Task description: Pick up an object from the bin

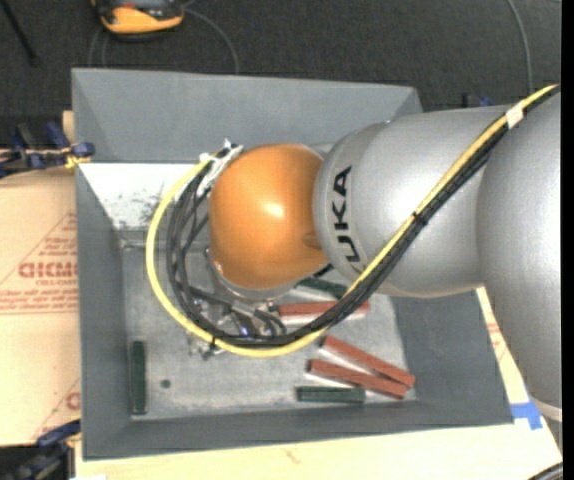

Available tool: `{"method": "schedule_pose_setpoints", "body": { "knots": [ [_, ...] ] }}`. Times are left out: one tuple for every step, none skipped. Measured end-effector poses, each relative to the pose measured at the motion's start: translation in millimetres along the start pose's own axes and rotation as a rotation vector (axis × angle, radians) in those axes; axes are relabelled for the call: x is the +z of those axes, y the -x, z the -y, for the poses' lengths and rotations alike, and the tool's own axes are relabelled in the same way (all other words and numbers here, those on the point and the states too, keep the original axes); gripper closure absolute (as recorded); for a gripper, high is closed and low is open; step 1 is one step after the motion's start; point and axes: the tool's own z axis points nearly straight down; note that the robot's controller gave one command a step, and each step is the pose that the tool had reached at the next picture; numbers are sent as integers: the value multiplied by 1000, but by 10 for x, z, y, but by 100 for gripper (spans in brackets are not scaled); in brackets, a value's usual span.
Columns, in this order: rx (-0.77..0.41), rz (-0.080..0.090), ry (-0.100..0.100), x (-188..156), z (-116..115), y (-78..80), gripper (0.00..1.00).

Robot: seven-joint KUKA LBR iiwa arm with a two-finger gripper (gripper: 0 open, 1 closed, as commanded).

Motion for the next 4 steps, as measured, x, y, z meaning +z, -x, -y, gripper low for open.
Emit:
{"method": "schedule_pose_setpoints", "body": {
  "knots": [
    [129, 9, 1, 377, 0, 181, 0],
    [133, 7, 2, 413, -11, 188, 0],
    [187, 6, 2, 365, 282, 142, 0],
    [141, 9, 0, 361, 842, 147, 0]
  ]
}}
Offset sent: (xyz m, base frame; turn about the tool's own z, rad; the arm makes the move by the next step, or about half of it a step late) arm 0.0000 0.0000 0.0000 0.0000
